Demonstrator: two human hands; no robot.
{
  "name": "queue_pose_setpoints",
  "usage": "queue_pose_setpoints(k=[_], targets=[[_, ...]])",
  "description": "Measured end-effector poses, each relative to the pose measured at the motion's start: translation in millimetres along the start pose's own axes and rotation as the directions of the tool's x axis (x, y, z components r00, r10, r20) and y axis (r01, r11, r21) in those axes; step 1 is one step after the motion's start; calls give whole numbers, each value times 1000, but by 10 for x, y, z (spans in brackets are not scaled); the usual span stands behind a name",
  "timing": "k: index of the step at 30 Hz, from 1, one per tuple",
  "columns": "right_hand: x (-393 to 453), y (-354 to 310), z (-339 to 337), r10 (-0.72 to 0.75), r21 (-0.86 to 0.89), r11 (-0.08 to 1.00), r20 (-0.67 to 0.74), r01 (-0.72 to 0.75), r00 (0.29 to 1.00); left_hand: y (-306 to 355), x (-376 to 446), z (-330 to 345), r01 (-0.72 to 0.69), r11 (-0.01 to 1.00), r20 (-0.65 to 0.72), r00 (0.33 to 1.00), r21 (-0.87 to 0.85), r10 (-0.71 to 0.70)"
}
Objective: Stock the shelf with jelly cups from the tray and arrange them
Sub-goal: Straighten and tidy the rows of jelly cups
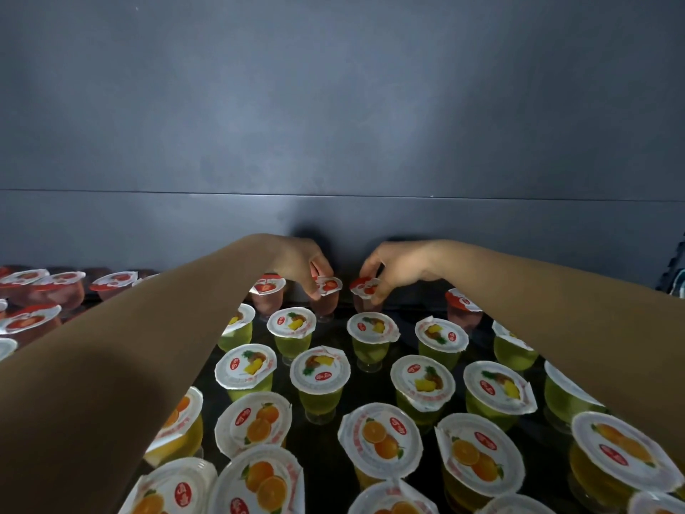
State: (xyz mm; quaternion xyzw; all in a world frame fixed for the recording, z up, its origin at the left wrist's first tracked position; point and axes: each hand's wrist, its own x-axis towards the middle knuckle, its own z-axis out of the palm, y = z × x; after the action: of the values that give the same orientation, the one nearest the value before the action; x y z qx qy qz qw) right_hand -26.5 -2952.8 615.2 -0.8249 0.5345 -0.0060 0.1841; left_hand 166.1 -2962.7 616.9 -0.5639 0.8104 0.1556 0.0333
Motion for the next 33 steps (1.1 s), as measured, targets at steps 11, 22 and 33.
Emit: queue_pose_setpoints(k=[11,22,33], targets=[[-214,-39,-112,-9,-127,992,-34,4,999,222,-155,-130,16,990,-73,997,143,-5],[-1441,-261,-610,154,-494,843,-156,-212,976,1038,-985,-480,44,878,-128,992,477,19],[-2594,-201,-553,209,-462,811,-344,-359,915,1848,-1588,-437,-101,874,-158,967,476,198]])
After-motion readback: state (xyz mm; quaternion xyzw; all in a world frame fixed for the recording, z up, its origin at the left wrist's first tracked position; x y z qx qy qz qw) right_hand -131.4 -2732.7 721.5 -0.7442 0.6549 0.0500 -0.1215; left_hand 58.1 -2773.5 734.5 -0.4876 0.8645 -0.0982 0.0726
